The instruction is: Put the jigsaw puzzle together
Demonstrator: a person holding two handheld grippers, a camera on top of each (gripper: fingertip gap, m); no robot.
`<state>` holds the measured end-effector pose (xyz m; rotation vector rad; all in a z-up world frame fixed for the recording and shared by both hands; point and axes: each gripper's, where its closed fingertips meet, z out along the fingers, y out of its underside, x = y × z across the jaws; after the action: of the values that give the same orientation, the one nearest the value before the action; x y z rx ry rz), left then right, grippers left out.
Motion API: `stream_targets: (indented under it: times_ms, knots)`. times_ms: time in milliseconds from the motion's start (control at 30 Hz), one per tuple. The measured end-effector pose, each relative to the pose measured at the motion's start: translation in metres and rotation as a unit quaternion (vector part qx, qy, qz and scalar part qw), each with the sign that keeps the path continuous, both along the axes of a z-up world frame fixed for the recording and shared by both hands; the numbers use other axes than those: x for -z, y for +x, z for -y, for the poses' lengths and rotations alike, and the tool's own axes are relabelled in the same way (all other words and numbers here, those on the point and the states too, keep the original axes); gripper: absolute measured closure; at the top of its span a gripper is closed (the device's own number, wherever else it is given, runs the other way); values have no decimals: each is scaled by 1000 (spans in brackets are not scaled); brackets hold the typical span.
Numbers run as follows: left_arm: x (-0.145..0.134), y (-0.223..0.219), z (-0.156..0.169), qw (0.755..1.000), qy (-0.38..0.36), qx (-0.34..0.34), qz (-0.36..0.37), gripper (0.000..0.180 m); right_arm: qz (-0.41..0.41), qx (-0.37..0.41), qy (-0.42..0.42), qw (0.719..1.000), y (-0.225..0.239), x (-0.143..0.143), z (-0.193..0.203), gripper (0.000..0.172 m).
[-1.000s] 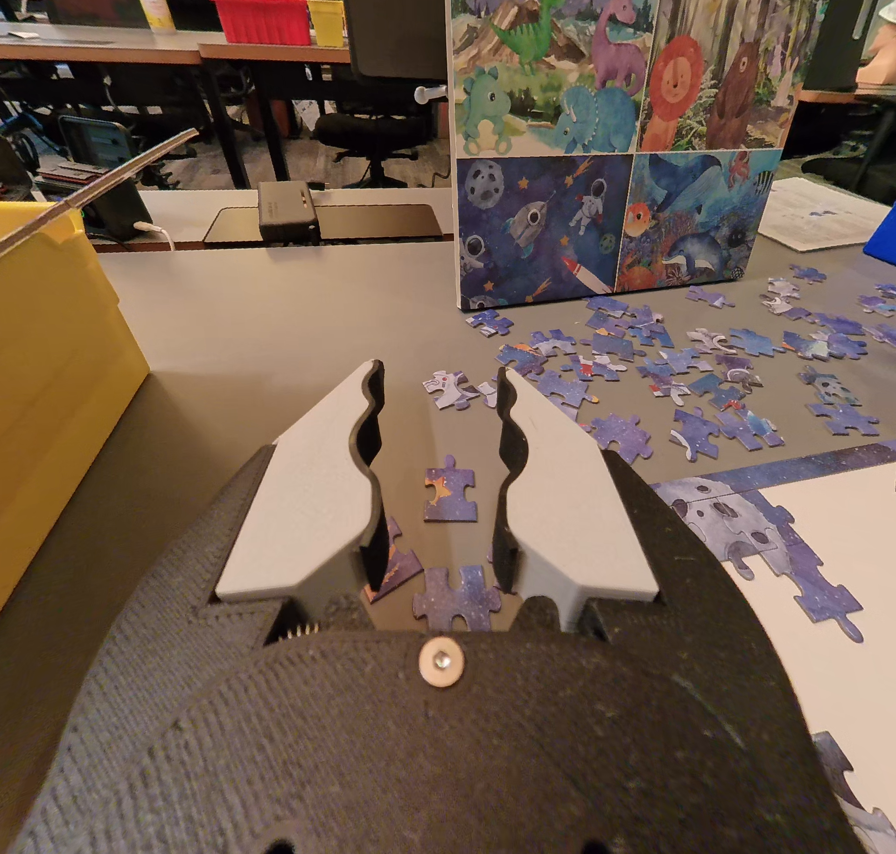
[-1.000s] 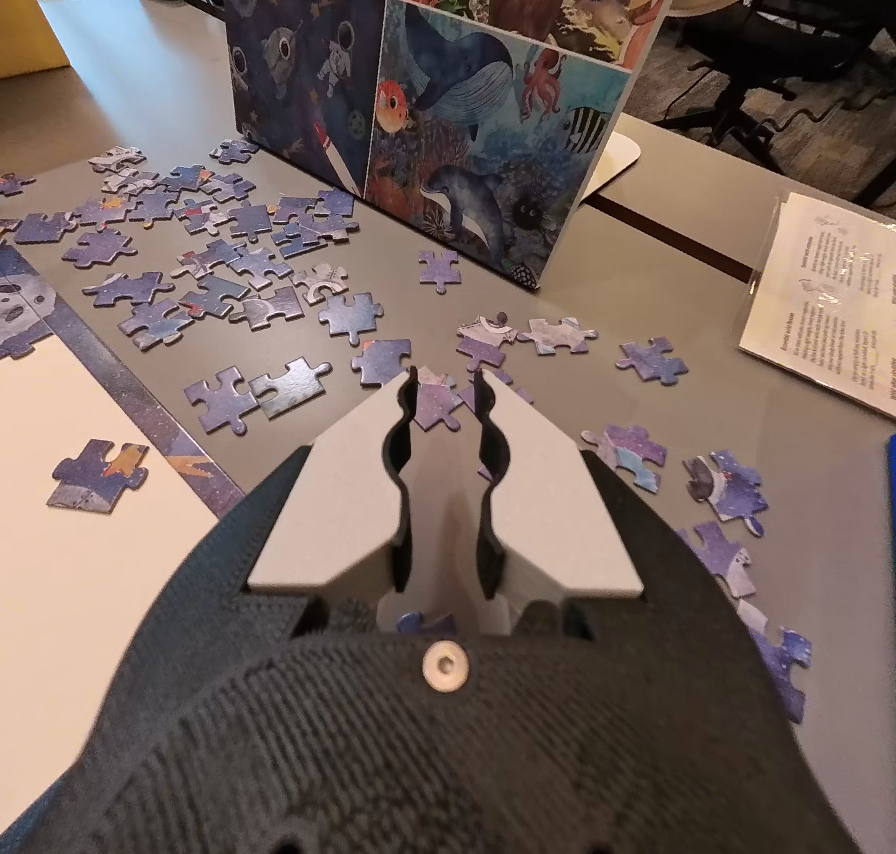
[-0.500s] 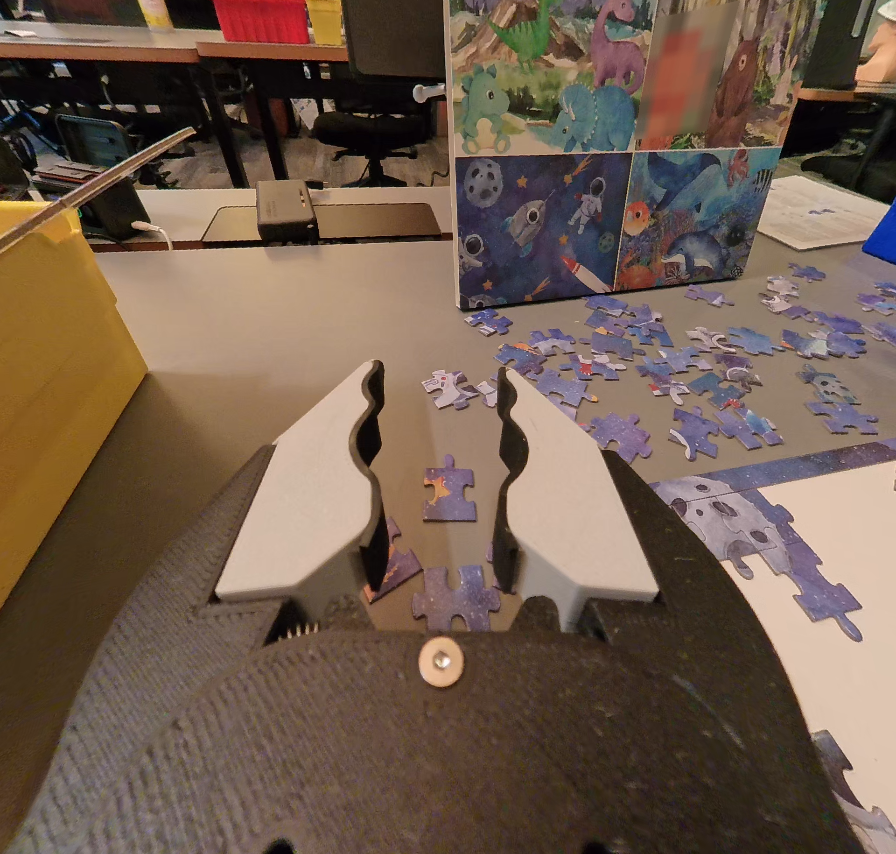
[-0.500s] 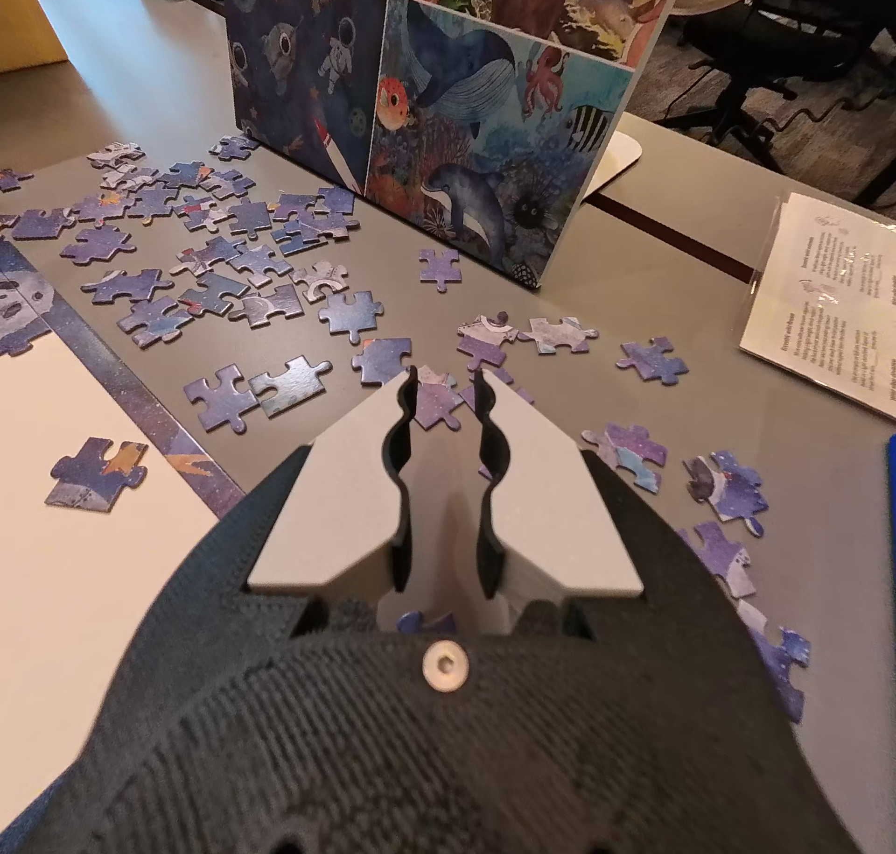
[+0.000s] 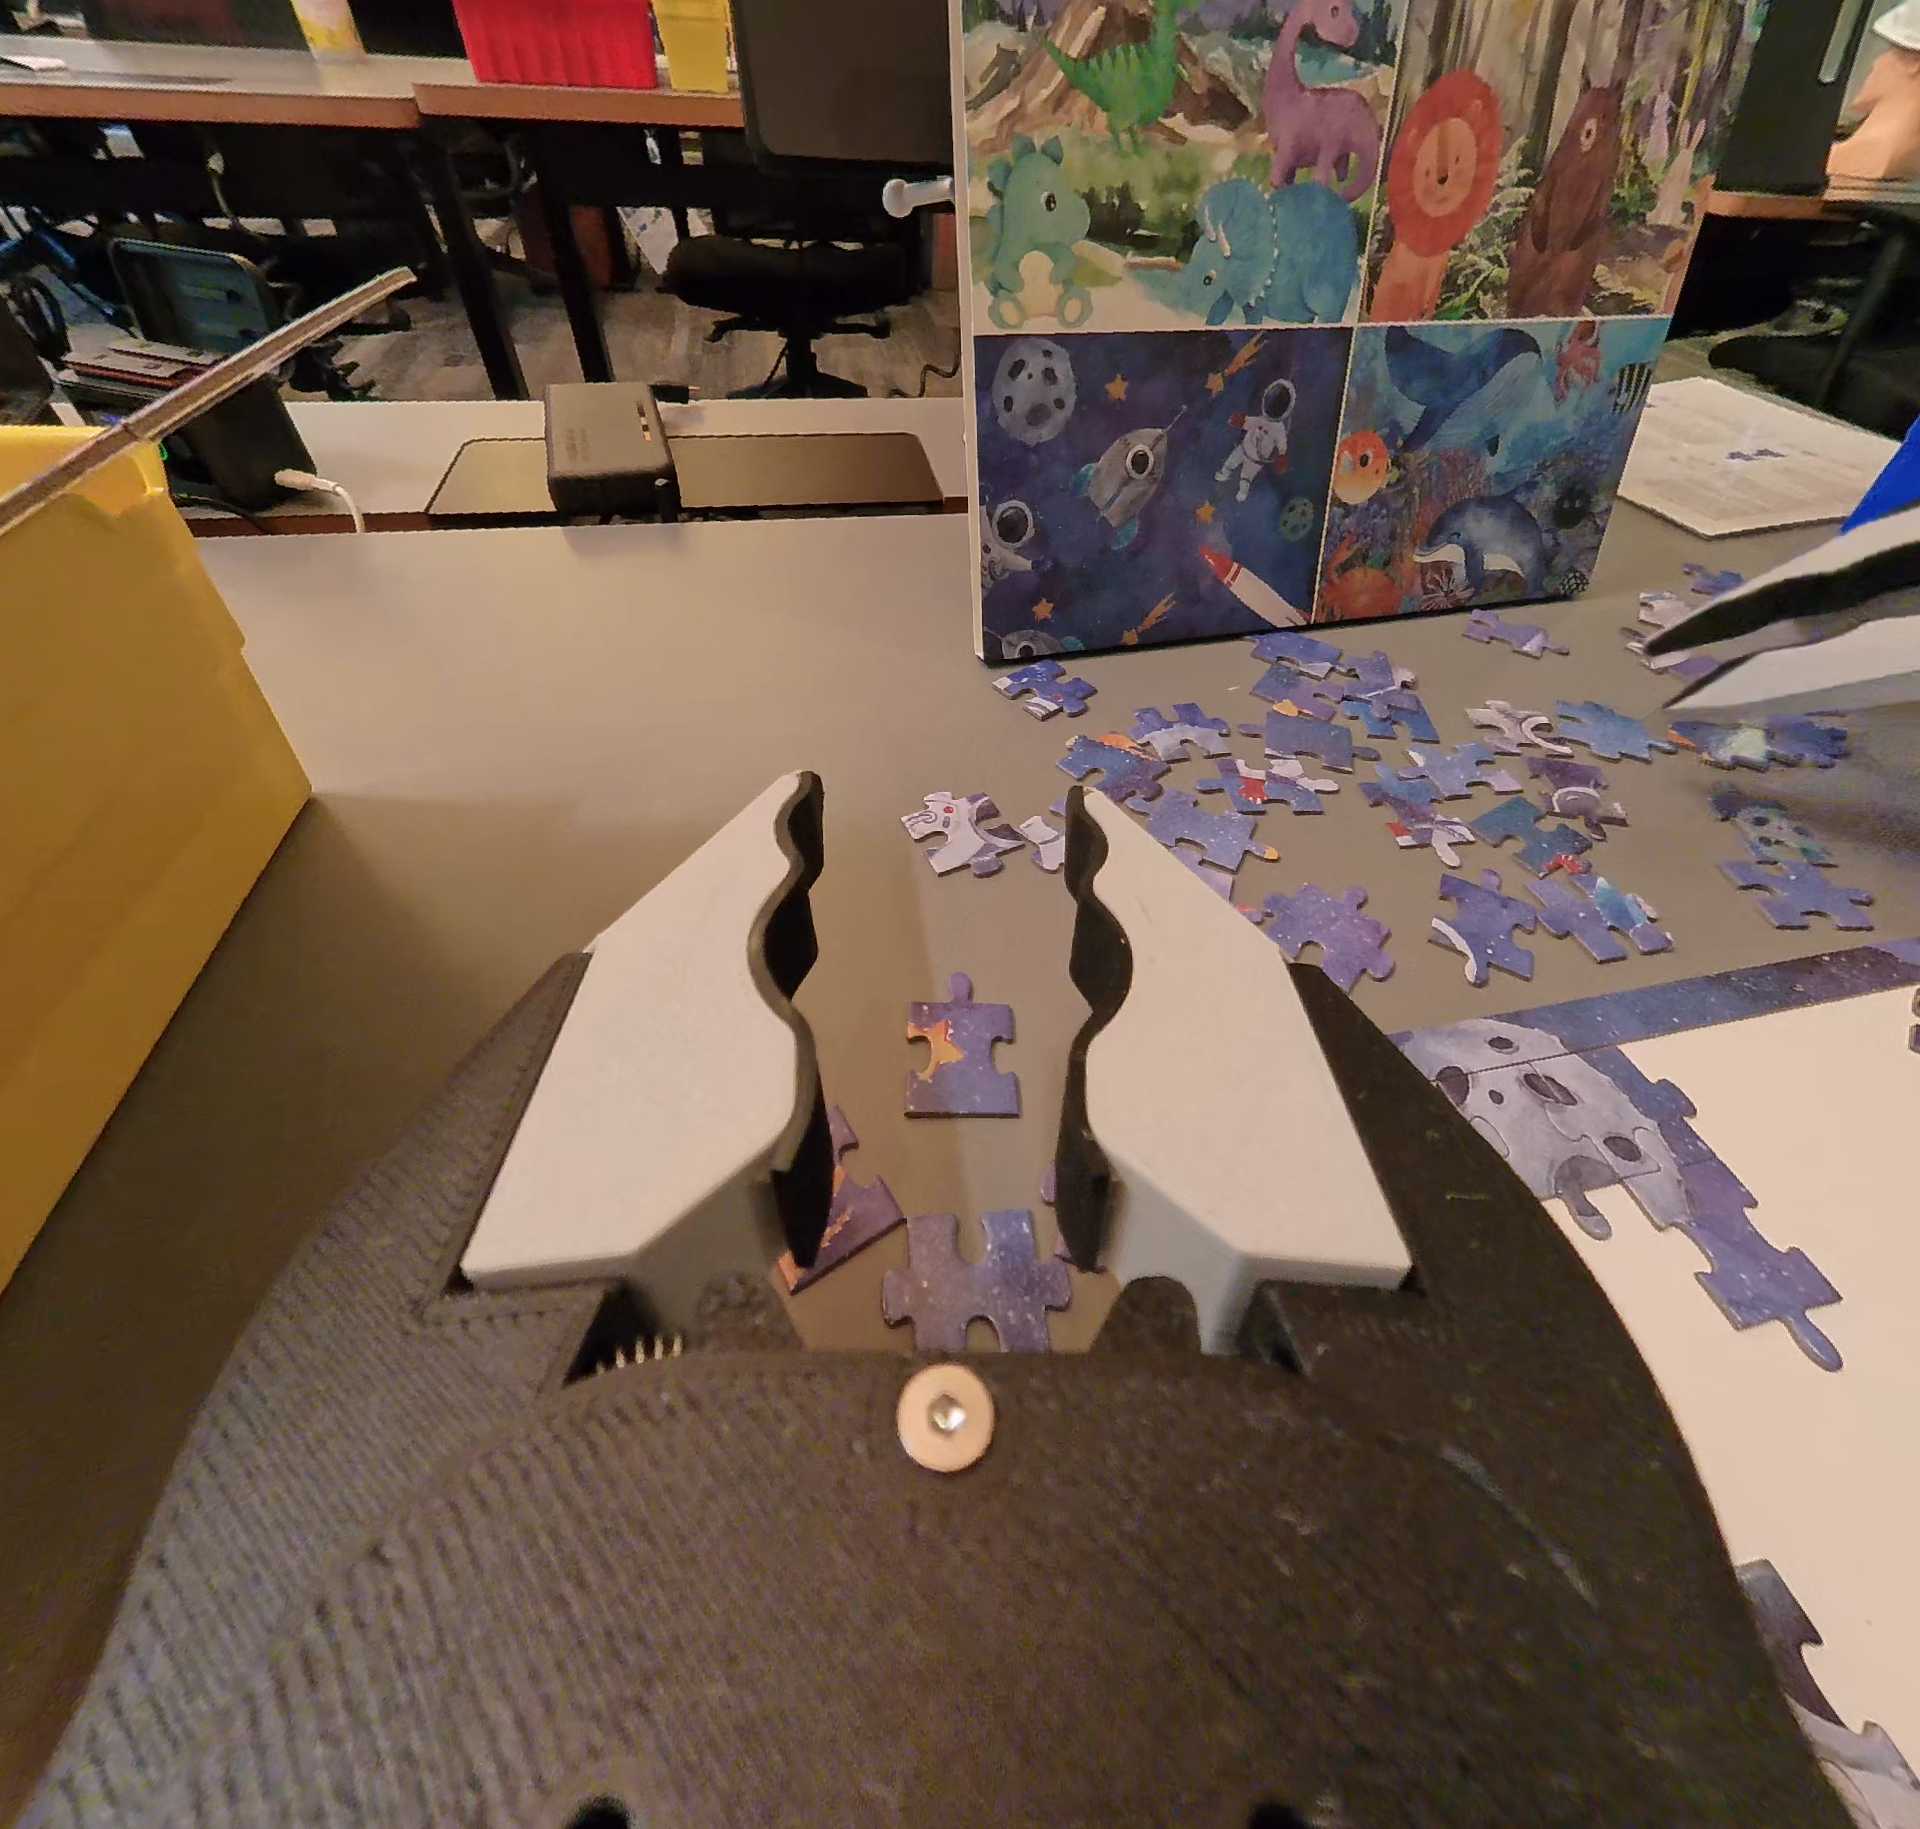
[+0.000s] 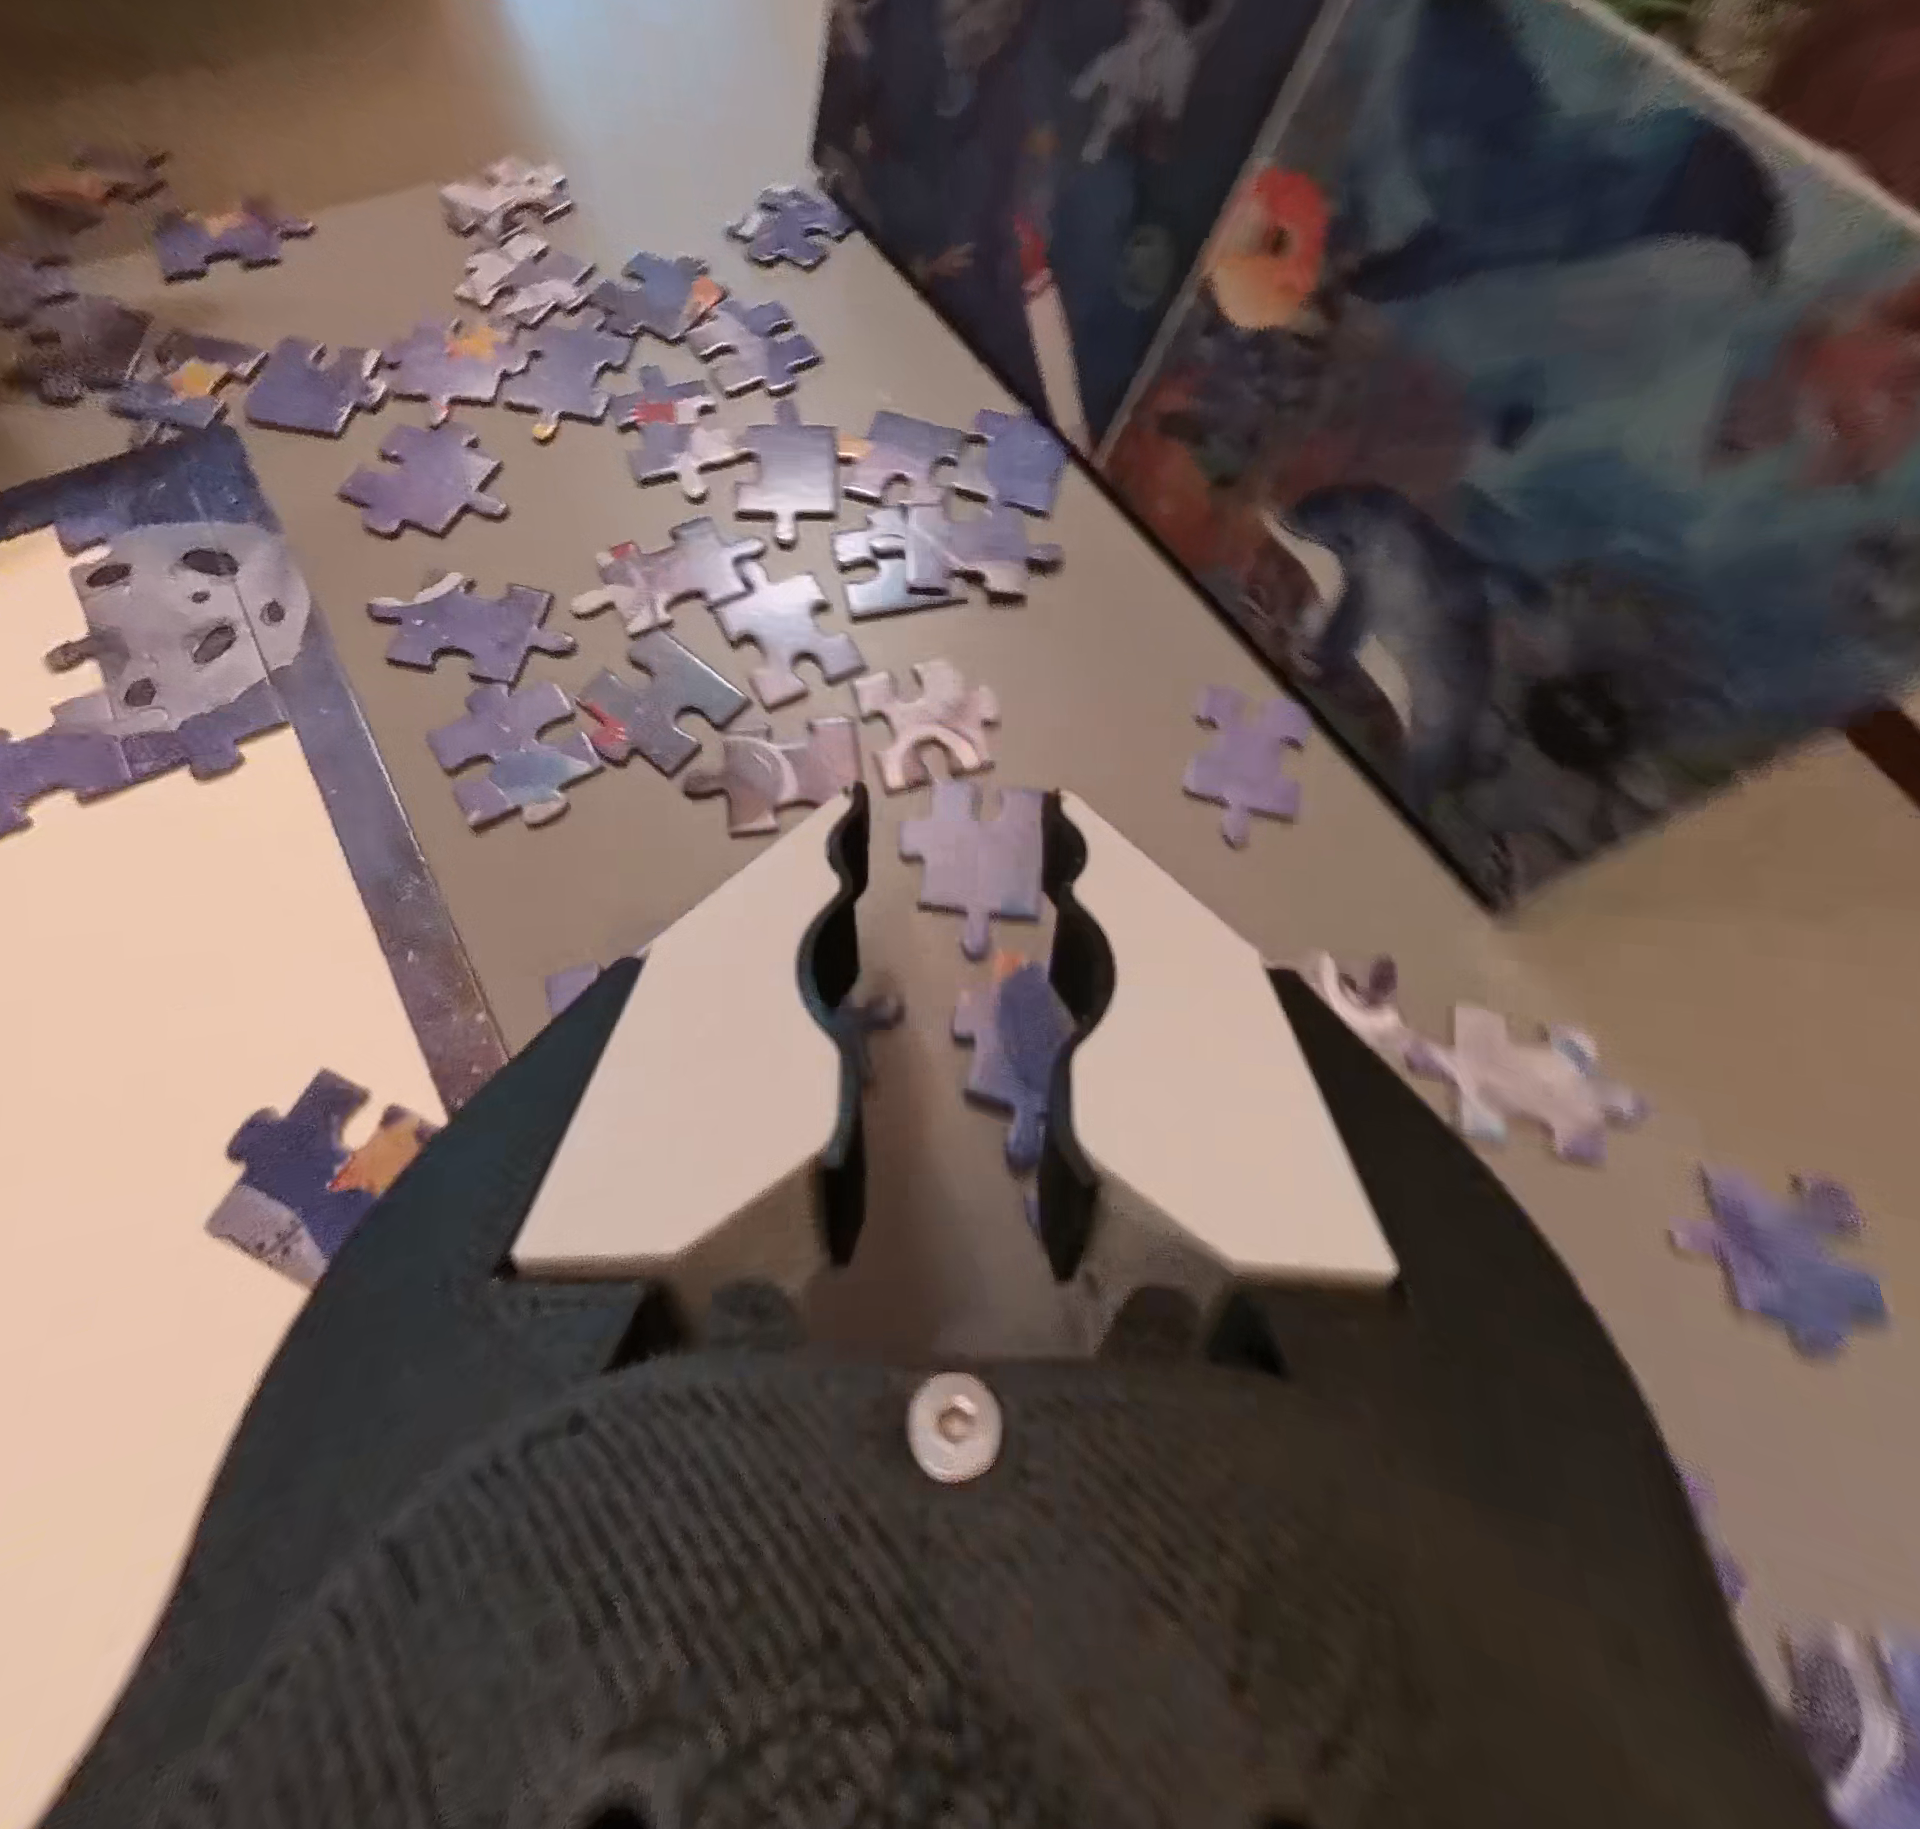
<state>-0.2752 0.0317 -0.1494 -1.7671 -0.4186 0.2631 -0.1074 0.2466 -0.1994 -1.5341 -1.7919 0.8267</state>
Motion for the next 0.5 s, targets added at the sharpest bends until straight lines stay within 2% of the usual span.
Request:
stream_targets:
  times_ms: [100,267,433,500]
  knots:
    - [0,0,0,1000,0,0,0,135,37,-37,14,999,-16,9,7,138]
    - [0,1,0,1000,1,3,3,135,77,-47,-35,995,-21,28,10,129]
    - [1,2,-2,1000,-3,8,6,135,105,-121,-127,979,2,25,38,146]
    - [1,2,-2,1000,-3,9,5,135,98,-131,-127,978,4,21,39,147]
